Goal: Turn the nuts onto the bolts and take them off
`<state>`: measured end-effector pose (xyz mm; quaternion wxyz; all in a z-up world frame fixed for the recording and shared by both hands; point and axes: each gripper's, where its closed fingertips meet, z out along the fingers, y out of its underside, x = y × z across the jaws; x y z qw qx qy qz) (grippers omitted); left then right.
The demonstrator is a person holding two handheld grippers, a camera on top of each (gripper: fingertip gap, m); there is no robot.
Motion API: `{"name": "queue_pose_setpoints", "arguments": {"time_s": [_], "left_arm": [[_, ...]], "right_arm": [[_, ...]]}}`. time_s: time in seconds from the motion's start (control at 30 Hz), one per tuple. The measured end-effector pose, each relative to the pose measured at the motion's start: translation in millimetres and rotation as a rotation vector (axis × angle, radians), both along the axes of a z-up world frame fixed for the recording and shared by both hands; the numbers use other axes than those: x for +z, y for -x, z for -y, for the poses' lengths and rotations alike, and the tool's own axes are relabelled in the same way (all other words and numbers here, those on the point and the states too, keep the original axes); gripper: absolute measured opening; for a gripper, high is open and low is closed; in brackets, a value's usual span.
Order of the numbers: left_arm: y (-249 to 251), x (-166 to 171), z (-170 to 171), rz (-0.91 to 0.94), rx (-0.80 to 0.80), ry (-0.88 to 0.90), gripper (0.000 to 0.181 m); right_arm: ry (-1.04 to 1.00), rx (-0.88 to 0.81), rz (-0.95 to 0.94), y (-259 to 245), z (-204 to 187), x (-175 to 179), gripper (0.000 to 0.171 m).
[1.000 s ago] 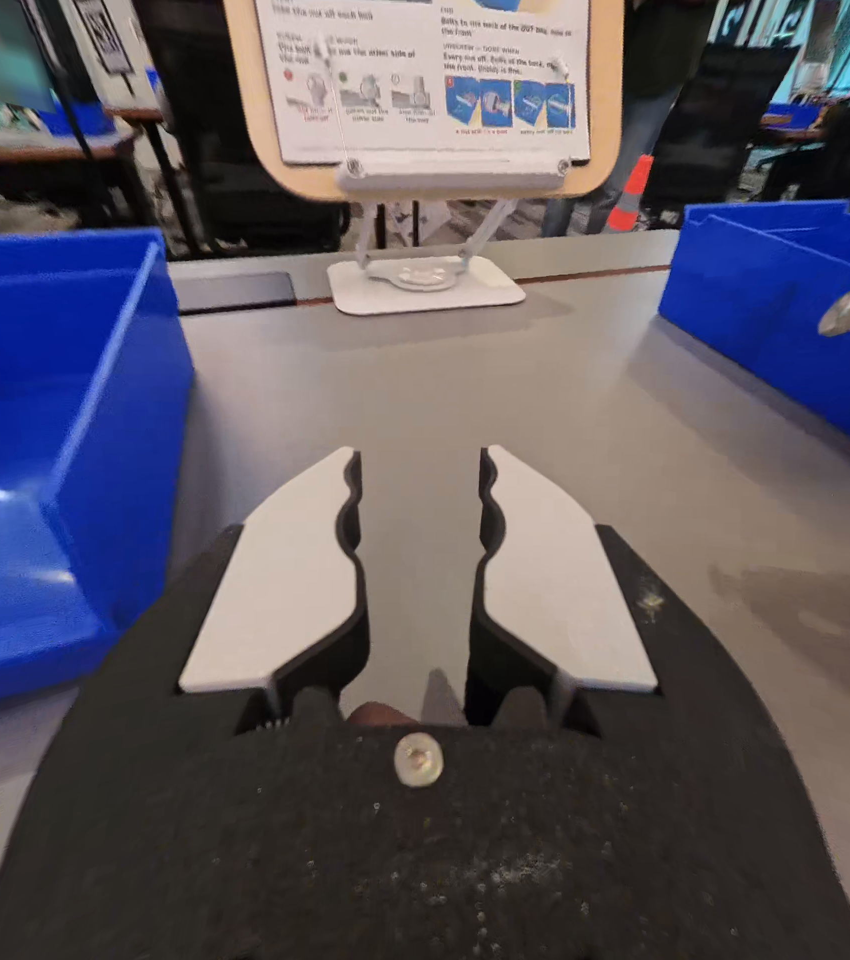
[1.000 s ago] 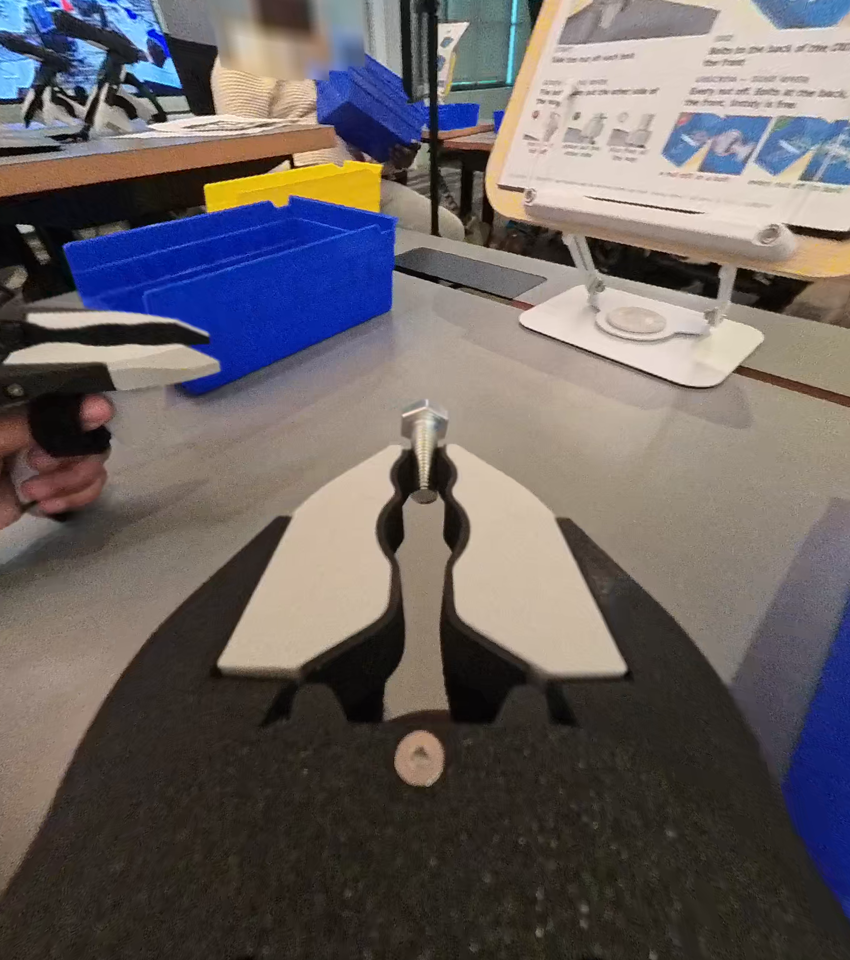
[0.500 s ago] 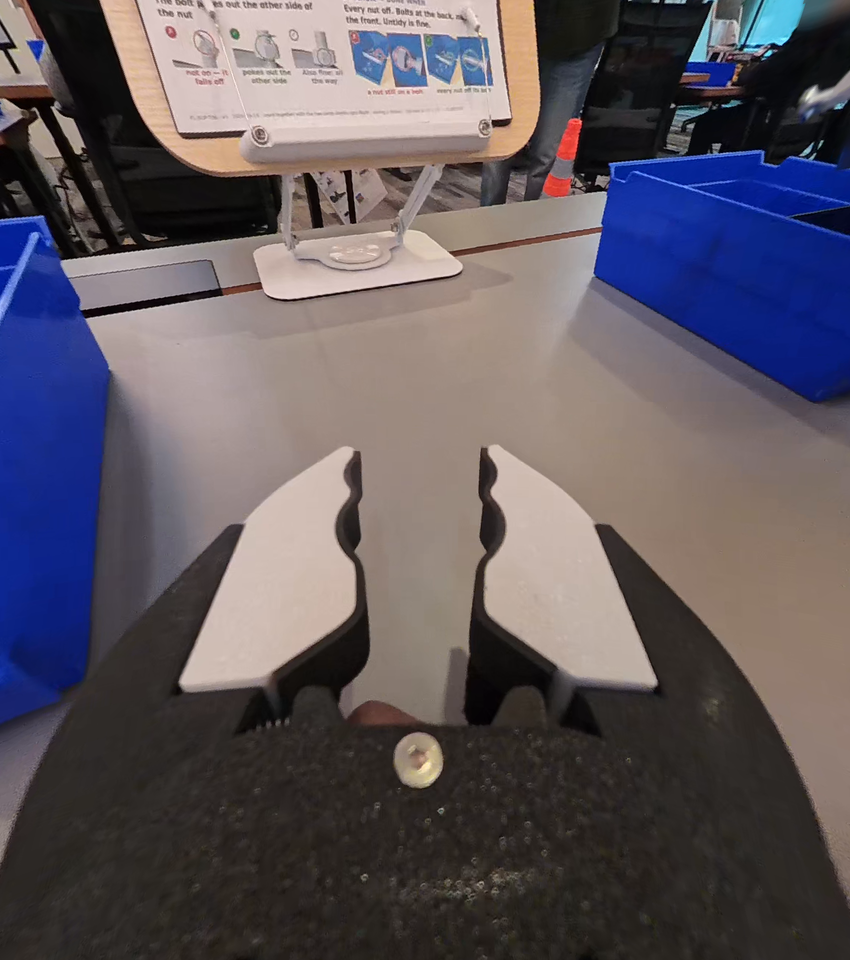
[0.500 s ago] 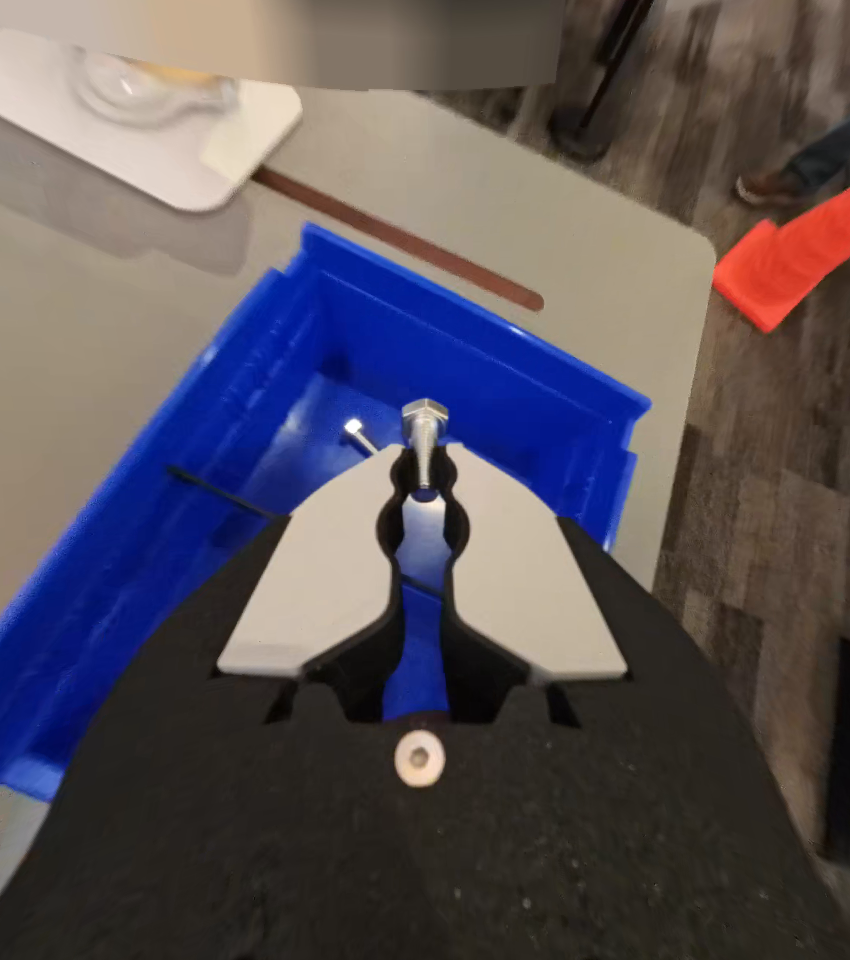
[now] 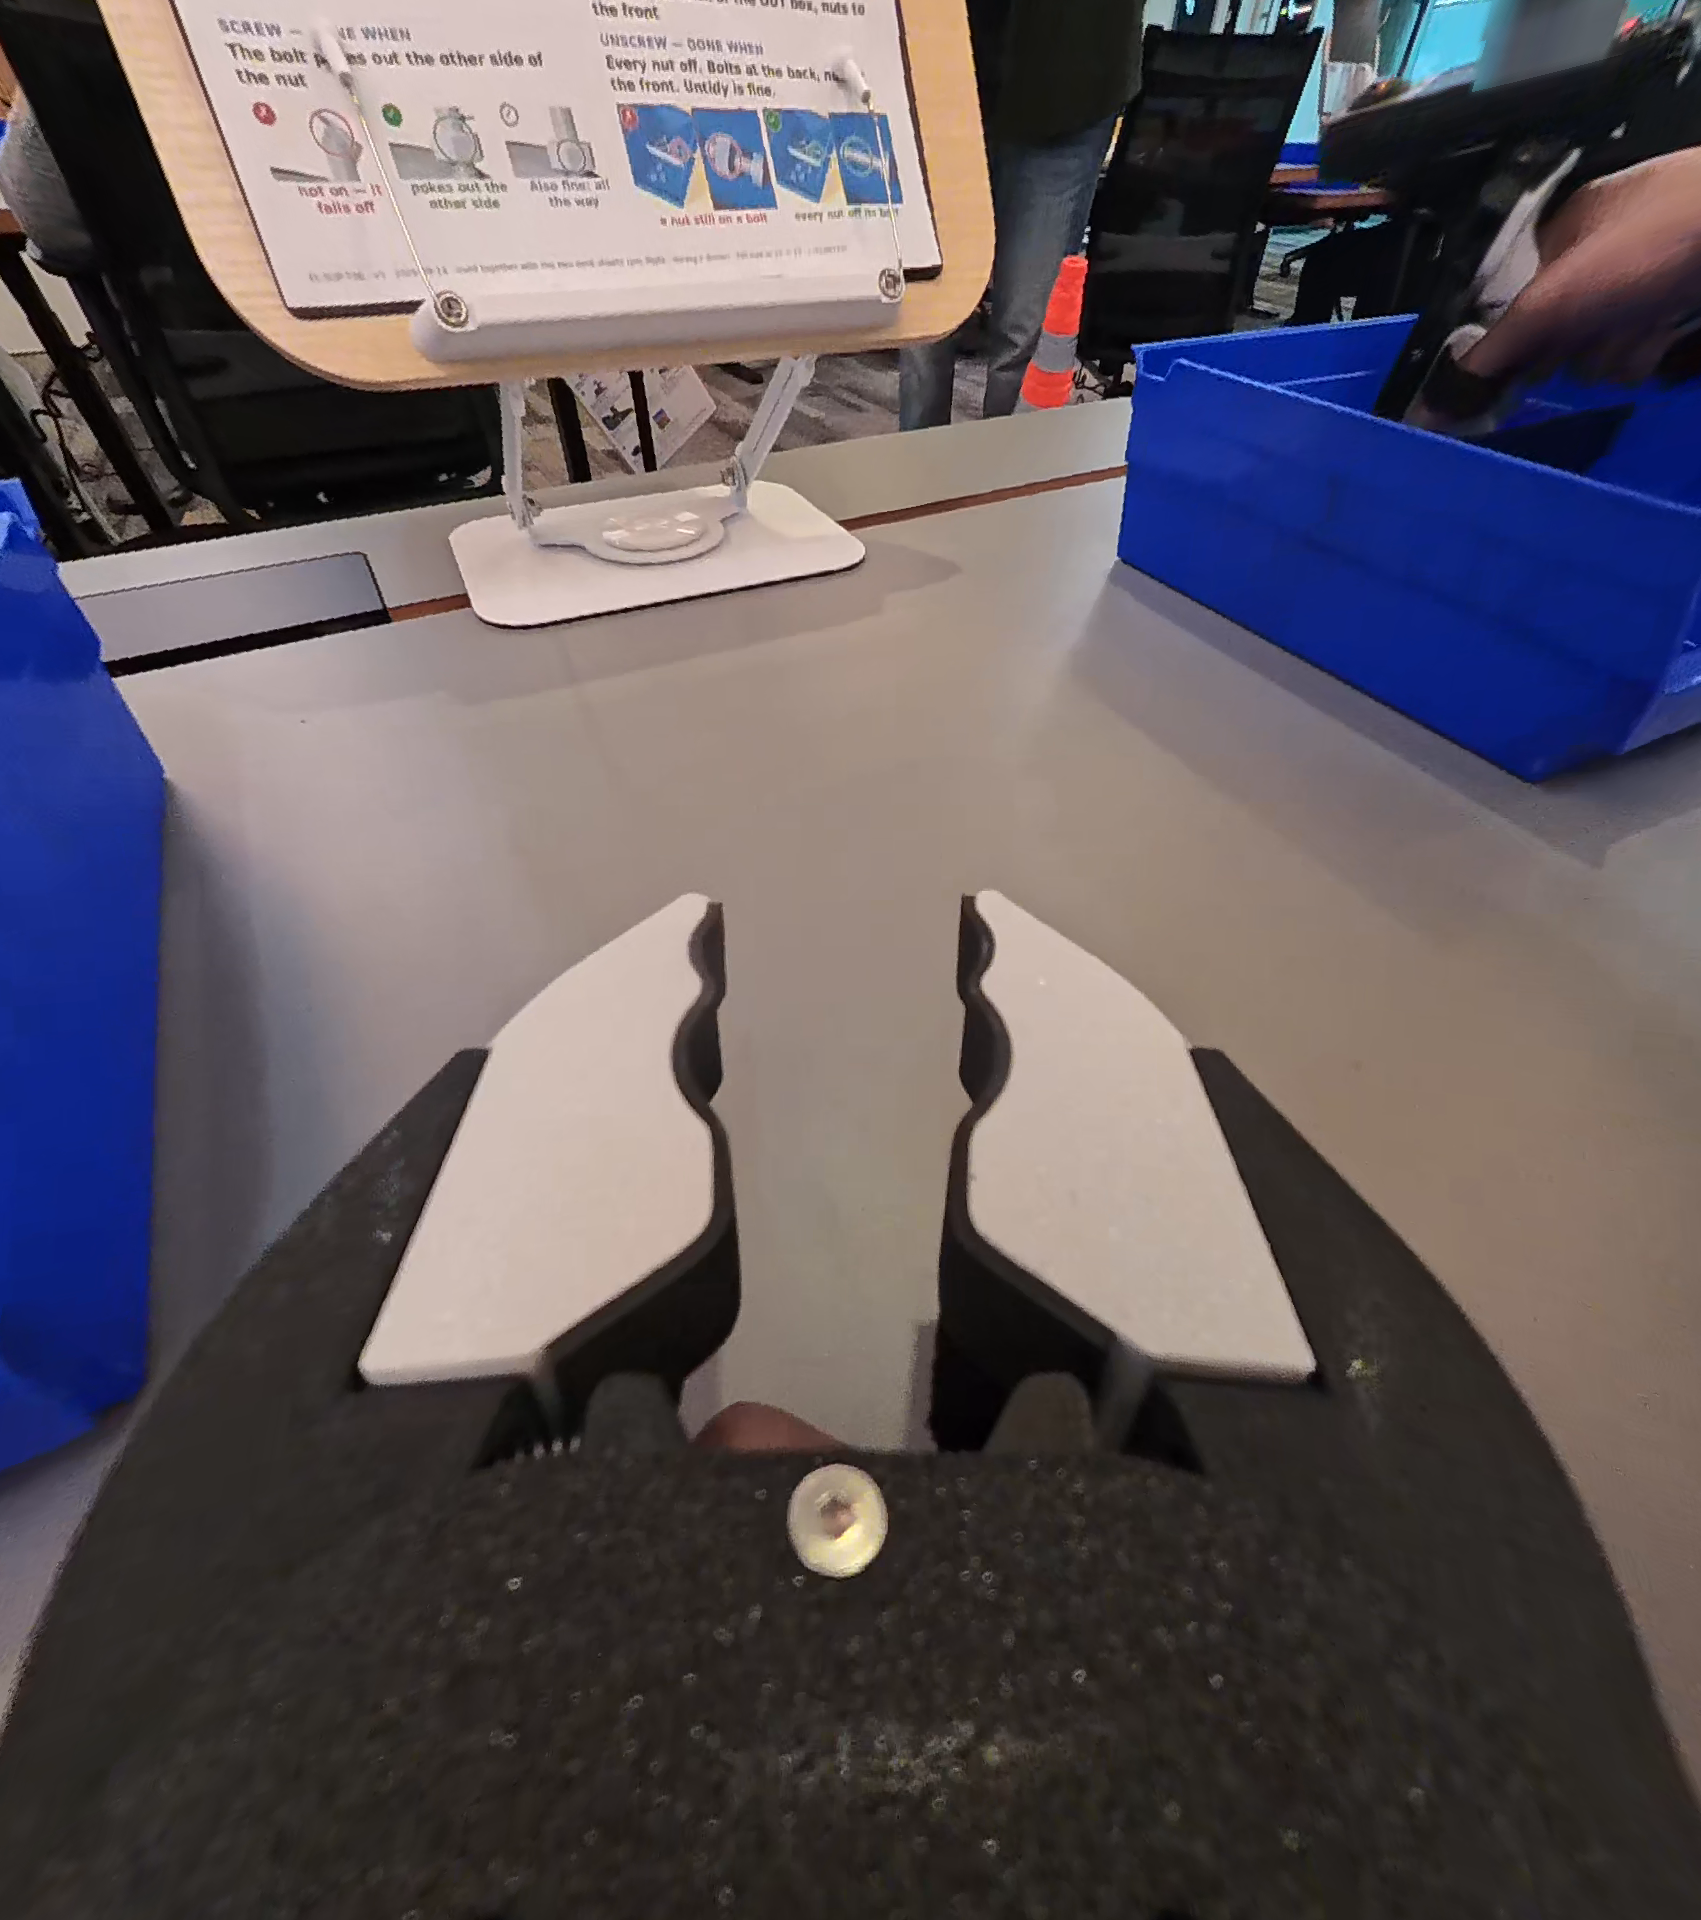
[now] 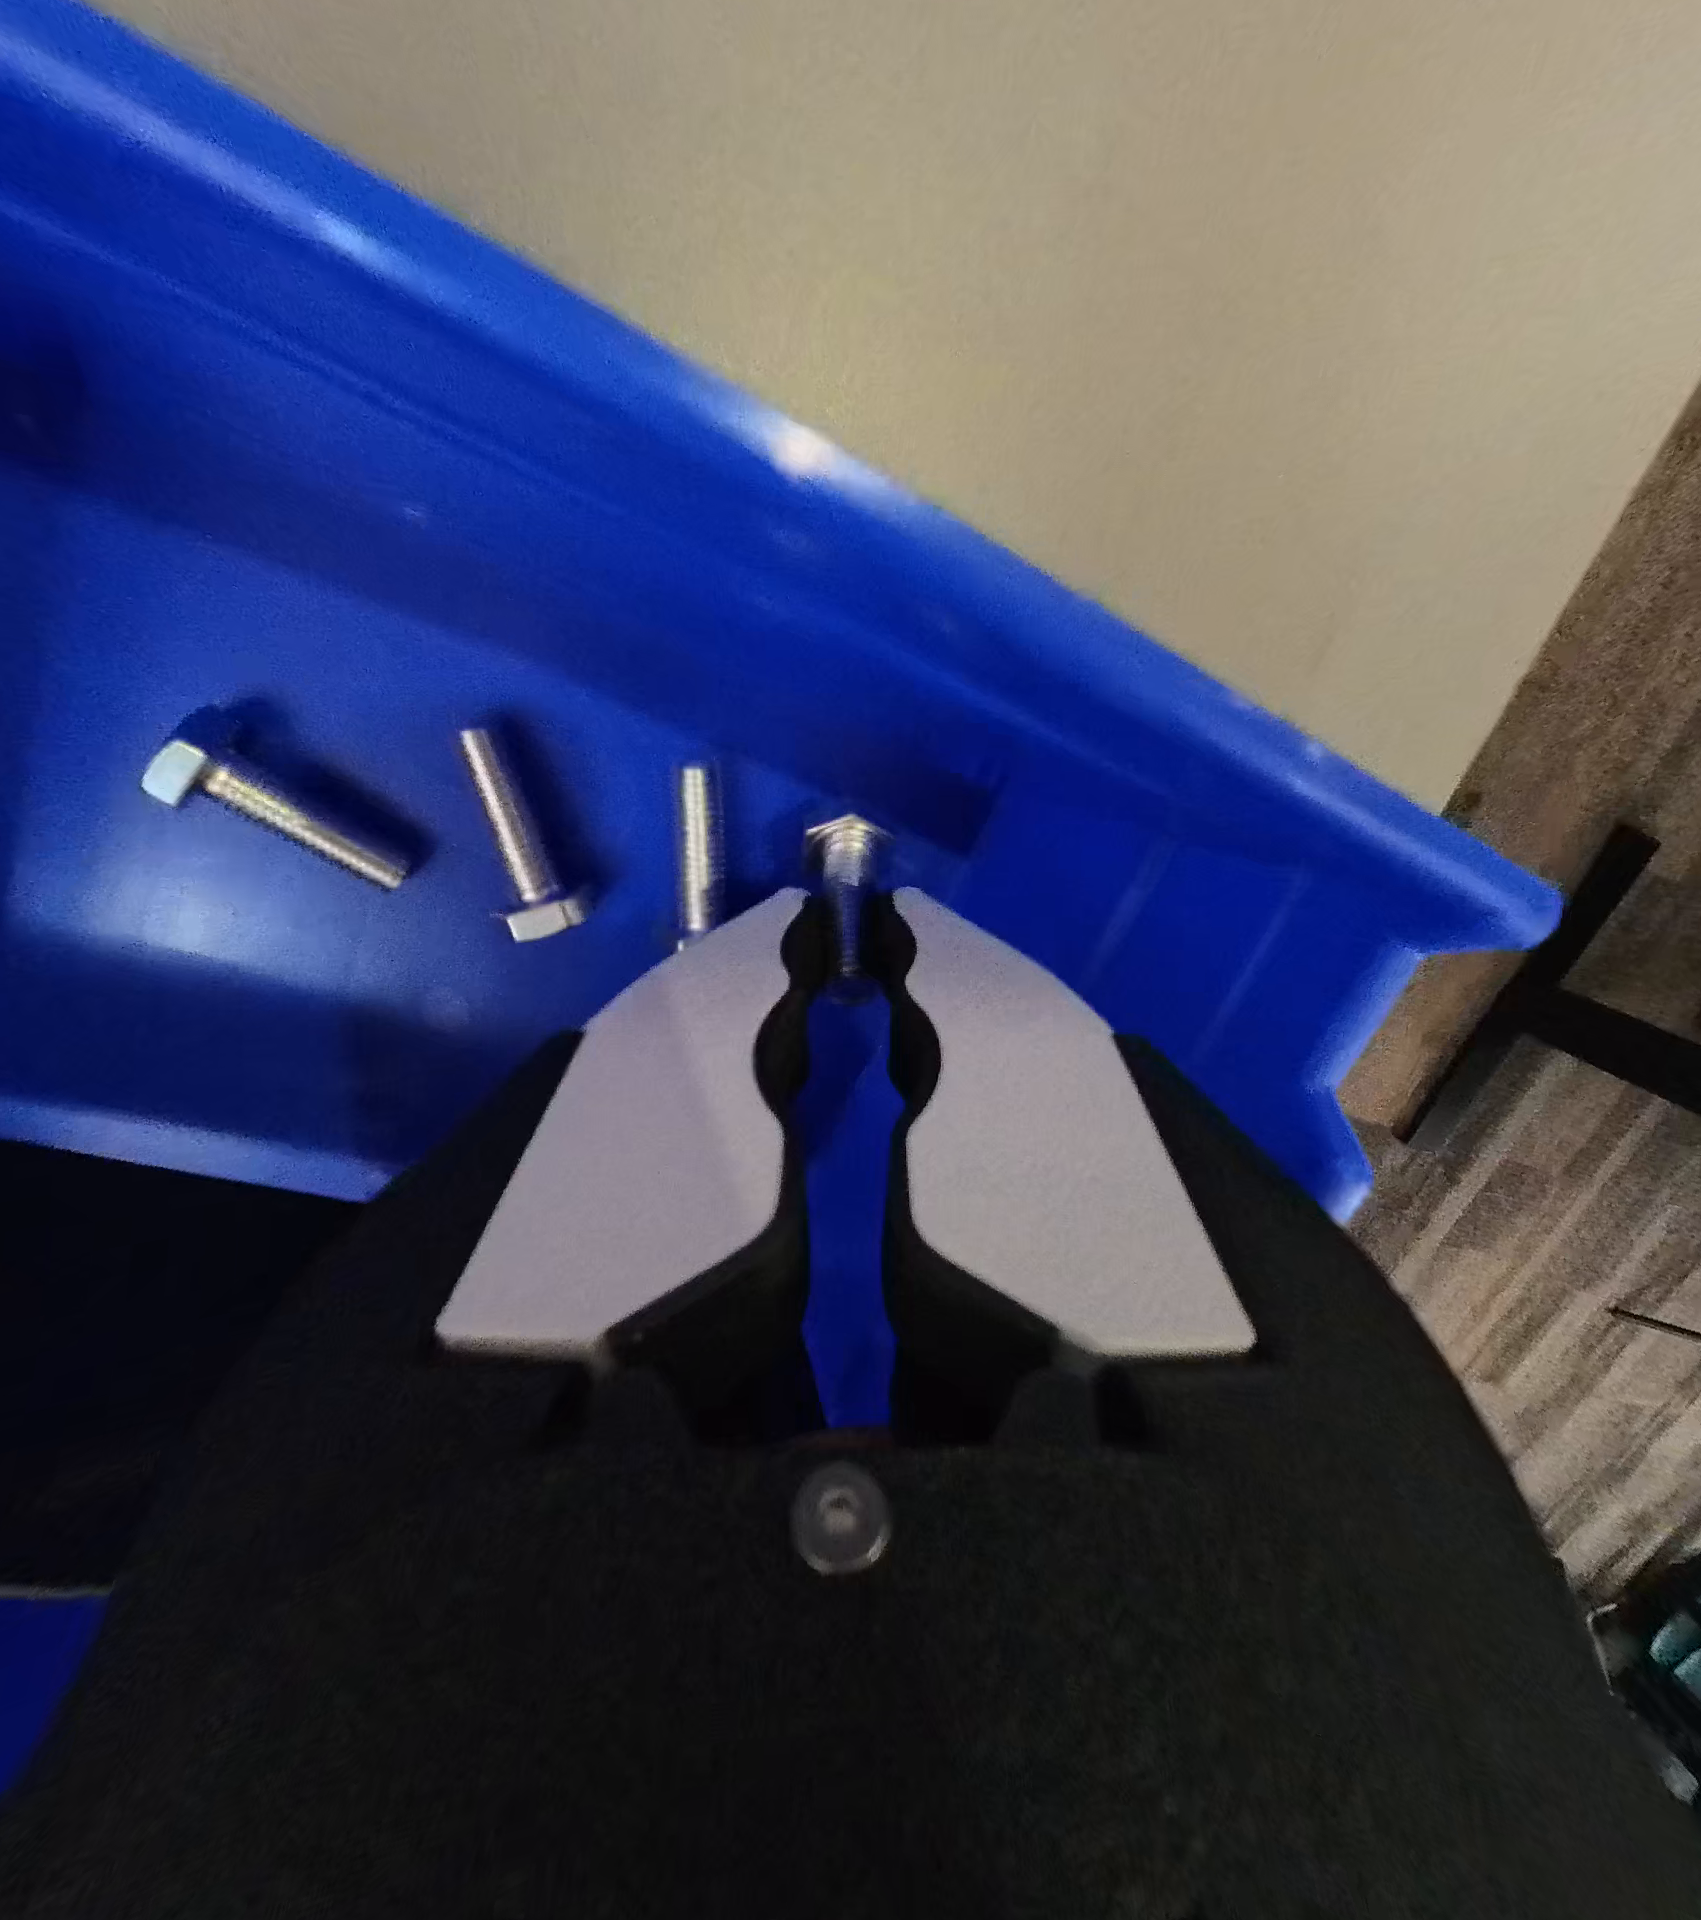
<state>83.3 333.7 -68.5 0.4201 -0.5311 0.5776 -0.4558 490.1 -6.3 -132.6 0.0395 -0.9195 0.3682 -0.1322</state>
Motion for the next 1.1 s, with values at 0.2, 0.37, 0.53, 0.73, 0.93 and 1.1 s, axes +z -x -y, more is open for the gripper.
{"name": "queue_pose_setpoints", "arguments": {"time_s": [0.2, 0.37, 0.53, 0.73, 0.93, 1.1], "left_arm": [[0, 0, 6, 0.003, -0.021, -0.017, 0.043], [1, -2, 12, 0.000, -0.037, -0.031, 0.043], [1, -2, 16, -0.004, -0.049, -0.029, 0.043], [2, 1, 17, 0.002, -0.053, -0.033, 0.043], [-3, 8, 0, 0.030, -0.007, -0.052, 0.043], [-8, 16, -32, 0.041, 0.085, 0.004, 0.043]], "right_arm": [[0.048, 0.062, -0.015, 5, -7, -12, 0.011], [0.040, 0.032, -0.065, 12, -2, -17, 0.011], [0.070, 0.039, -0.117, 18, 2, -23, 0.011], [0.037, 0.062, -0.005, 15, -2, 12, 0.021], [-0.364, 0.169, 0.497, 70, -64, 139, 0.025], [-0.737, 0.210, 0.814, 180, -120, 175, 0.033]]}}
